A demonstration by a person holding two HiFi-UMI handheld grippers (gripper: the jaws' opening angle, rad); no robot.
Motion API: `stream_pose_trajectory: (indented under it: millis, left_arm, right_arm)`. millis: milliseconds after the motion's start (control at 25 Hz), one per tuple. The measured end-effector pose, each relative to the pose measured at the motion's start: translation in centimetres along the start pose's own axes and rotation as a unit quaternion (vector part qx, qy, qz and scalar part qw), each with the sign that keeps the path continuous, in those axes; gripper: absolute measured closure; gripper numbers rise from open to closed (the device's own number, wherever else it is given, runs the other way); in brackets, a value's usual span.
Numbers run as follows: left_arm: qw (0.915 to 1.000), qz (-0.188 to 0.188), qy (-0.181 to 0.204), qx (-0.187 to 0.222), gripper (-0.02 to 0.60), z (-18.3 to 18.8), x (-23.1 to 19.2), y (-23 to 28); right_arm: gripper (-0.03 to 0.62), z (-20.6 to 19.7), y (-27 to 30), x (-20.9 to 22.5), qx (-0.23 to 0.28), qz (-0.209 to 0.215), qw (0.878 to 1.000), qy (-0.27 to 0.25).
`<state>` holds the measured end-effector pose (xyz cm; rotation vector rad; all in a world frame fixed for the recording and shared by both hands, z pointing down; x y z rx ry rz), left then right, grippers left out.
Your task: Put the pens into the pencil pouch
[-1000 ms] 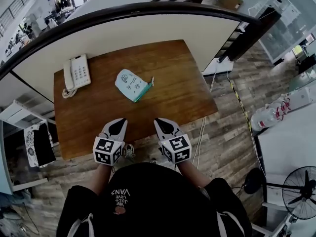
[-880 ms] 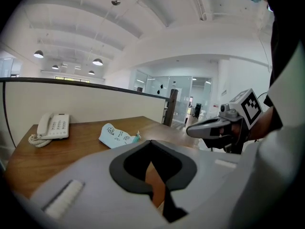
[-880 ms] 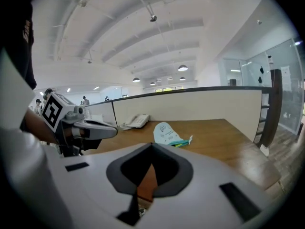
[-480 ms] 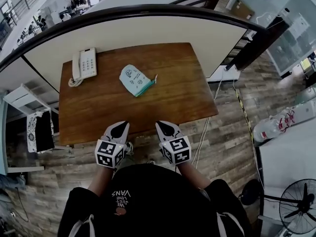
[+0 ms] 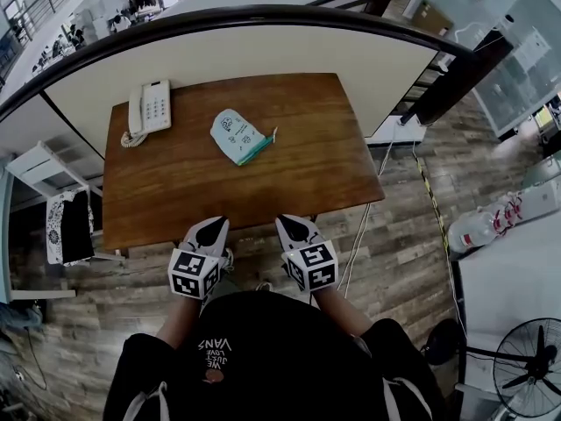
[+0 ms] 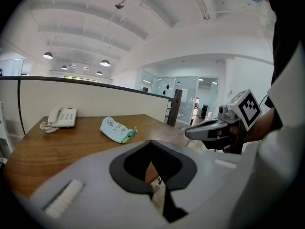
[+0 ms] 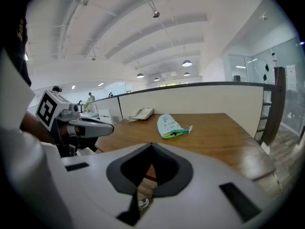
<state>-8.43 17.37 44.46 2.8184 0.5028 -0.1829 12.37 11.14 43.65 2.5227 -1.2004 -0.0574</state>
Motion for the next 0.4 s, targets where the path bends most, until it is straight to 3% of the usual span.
stream_pose_trajectory:
  millis: [400]
  left_arm:
    - [1.0,-0.003,-0.002,-0.005,0.571,-0.56,0.05,-0.04]
  right_arm:
    - [0.582,-0.64,-0.04,-0.26,-0.006,-0.003,1.0,0.005]
Point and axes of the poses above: the fingertips, and each gripper's own axes: y forward along the fingers, x to its right, z out of its top, the point moved 9 cm from there along -y, backward along the fingers, and after that the axes turned 8 degrees about x, right-handed, at the moved point
